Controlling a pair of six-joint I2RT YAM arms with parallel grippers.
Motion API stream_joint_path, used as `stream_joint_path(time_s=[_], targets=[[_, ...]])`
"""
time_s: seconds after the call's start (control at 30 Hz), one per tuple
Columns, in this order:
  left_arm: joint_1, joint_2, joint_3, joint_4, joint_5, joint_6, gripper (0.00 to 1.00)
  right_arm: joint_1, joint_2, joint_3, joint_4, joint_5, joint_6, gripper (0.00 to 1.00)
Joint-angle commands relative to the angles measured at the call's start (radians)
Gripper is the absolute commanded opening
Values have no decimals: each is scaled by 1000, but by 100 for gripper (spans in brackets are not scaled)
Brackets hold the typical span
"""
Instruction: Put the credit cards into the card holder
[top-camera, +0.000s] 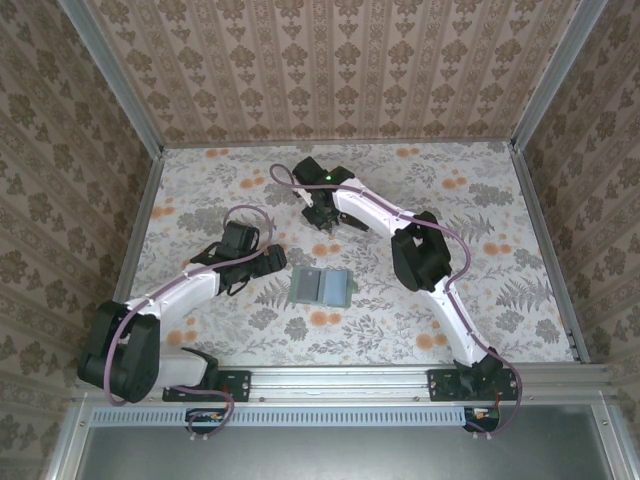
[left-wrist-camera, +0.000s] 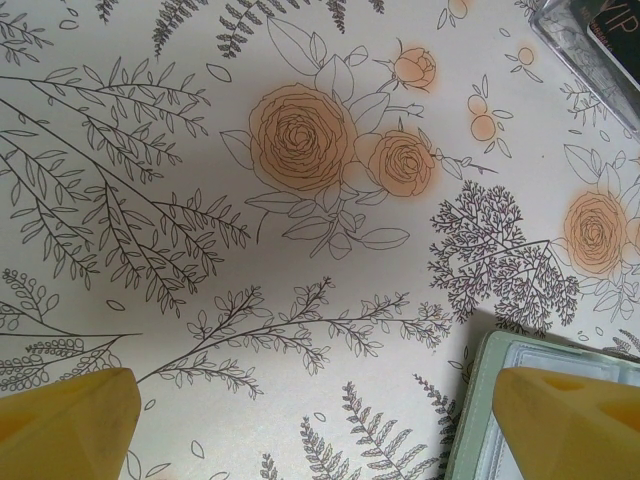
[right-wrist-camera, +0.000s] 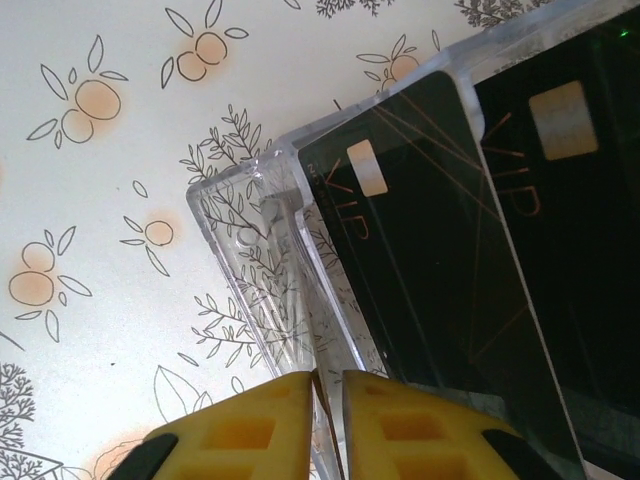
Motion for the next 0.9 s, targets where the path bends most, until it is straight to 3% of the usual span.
stream_joint_path(time_s=[0.0, 0.23, 0.6, 0.73, 0.87], targets=[[7, 4, 10, 12, 10, 23, 100, 7, 20, 46, -43, -14, -15, 11], [8, 0, 10, 6, 16, 26, 100, 10, 5, 93, -66, -24, -38, 0], [8, -37, 14, -45, 21, 54, 100, 78, -166, 109, -86, -17, 6, 0], [2, -69, -3, -66, 15, 61, 100, 127, -311, -47, -28, -25, 110, 0], [-7, -105, -27, -82, -2, 57, 100, 168, -503, -353, 124, -71, 310, 0]])
